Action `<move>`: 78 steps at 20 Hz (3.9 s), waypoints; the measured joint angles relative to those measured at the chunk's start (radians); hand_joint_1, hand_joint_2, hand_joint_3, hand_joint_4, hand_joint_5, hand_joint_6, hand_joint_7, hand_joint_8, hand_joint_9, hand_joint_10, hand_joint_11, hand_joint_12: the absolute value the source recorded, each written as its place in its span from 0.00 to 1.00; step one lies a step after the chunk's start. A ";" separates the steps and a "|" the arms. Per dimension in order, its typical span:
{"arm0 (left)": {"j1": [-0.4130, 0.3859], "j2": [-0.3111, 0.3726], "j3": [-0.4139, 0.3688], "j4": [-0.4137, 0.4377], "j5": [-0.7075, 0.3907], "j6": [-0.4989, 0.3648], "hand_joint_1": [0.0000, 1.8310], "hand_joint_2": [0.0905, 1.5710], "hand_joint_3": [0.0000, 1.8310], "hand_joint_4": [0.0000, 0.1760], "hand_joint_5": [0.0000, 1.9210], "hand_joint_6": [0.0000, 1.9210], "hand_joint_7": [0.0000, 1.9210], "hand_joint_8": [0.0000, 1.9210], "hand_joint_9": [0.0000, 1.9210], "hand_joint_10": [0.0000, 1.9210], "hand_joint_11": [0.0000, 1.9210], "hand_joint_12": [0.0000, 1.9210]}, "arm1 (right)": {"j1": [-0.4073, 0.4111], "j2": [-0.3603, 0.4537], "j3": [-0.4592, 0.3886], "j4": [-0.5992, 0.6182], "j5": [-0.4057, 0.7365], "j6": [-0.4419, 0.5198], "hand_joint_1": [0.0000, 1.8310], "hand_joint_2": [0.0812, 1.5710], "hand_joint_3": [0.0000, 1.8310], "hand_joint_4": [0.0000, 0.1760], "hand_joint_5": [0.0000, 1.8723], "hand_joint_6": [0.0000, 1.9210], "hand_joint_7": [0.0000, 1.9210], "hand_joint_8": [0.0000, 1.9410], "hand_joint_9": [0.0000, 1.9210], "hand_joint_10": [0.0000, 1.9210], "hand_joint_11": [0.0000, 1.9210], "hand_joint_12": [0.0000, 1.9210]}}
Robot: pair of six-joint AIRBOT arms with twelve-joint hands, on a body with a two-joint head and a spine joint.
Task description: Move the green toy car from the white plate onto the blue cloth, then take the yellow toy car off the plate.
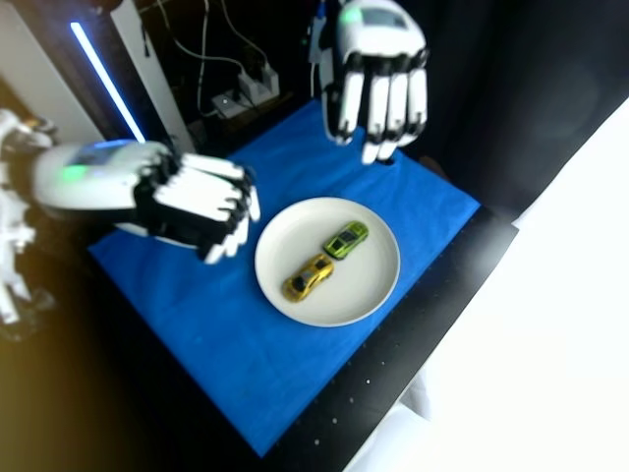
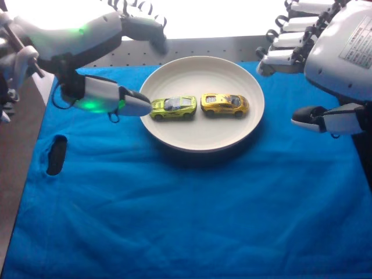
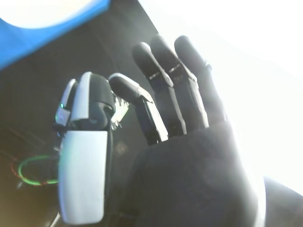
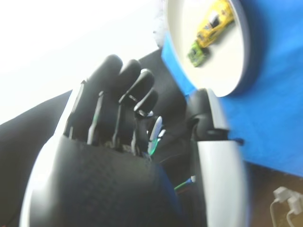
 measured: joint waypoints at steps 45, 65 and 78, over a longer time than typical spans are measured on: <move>-0.076 -0.412 0.412 -0.108 0.383 0.062 0.51 0.55 0.00 0.00 0.39 0.00 0.41 0.01 0.35 0.16 0.11 0.72 | 0.004 -0.002 0.026 0.107 0.013 -0.001 0.51 0.78 0.00 0.00 0.19 0.55 0.26 0.54 0.23 0.70 0.19 0.98; -0.058 -0.435 0.433 -0.118 0.392 0.061 0.55 0.60 0.00 0.00 0.47 0.01 0.48 0.13 0.32 0.56 0.24 0.83 | 0.004 -0.006 0.027 0.108 0.013 -0.001 0.53 0.77 0.00 0.00 0.24 0.52 0.32 0.51 0.32 0.67 0.27 0.94; -0.053 -0.438 0.439 -0.144 0.387 0.058 0.64 0.75 0.00 0.00 0.42 0.63 0.44 0.68 0.37 0.67 0.25 0.90 | 0.004 -0.008 0.026 0.107 0.013 -0.001 0.57 0.75 0.00 0.00 0.21 0.56 0.28 0.58 0.28 0.72 0.23 0.96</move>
